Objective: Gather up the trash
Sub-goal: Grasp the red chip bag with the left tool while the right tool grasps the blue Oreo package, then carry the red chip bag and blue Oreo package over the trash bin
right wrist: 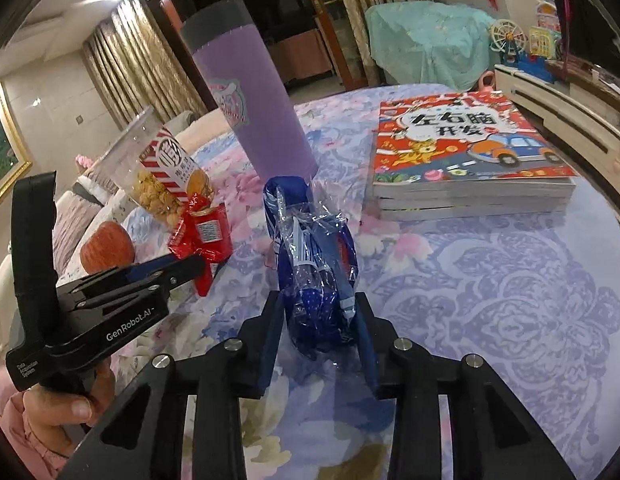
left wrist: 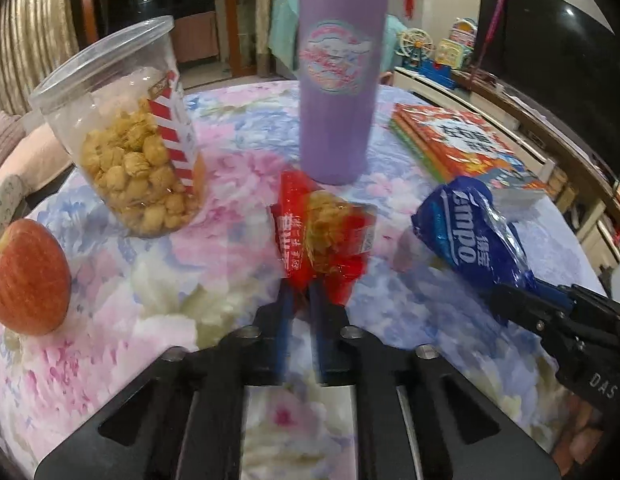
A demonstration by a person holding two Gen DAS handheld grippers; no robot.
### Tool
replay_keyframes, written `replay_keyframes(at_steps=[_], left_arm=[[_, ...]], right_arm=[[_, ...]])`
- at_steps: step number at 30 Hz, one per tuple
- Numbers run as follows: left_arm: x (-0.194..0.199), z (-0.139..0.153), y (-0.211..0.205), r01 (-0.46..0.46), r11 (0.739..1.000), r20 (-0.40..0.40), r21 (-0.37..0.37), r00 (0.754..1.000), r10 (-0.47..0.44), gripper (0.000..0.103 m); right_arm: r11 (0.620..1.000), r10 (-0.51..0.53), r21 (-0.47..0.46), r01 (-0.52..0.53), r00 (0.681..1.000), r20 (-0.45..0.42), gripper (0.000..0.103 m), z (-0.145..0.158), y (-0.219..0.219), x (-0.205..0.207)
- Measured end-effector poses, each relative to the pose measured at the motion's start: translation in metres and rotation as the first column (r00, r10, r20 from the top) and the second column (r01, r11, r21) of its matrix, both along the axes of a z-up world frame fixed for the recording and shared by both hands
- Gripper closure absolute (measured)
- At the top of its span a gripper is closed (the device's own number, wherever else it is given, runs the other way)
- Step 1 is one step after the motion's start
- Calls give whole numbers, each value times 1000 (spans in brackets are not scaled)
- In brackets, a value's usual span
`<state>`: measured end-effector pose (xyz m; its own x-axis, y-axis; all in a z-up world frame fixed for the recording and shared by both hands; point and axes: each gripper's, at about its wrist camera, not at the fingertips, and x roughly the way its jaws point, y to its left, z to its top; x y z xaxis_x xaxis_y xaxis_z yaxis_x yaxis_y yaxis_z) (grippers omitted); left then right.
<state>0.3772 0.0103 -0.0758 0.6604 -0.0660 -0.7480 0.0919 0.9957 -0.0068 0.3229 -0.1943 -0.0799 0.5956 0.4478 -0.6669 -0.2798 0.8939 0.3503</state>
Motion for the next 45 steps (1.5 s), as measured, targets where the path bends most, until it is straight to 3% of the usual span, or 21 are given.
replay_keyframes(at_steps=[21, 45], left_arm=[[-126, 17, -81, 140, 986, -28, -91, 989, -143, 97], [-197, 11, -151, 277, 950, -53, -145, 956, -287, 97]], right_arm=[[991, -110, 86, 106, 993, 31, 71, 19, -69, -109], [968, -228, 126, 219, 972, 59, 71, 26, -134, -201]])
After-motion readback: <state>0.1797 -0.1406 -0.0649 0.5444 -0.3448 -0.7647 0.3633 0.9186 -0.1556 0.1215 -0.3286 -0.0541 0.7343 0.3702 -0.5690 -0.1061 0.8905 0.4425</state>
